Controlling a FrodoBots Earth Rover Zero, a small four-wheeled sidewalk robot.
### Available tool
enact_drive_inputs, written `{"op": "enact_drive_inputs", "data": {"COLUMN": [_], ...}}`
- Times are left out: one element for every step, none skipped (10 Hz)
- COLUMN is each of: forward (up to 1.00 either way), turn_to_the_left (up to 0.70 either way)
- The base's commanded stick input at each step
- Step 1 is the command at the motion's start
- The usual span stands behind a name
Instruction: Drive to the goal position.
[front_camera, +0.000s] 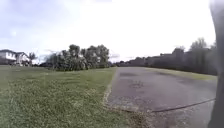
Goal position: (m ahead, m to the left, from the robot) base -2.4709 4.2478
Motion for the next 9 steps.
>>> {"op": "enact_drive_inputs", "data": {"forward": [0.01, 0.04, 0.01, 0.00, 0.00, 0.00, 0.00, 0.00, 0.00], "turn_to_the_left": [0.00, 0.00, 0.00, 0.00, 0.00, 0.00, 0.00, 0.00, 0.00]}}
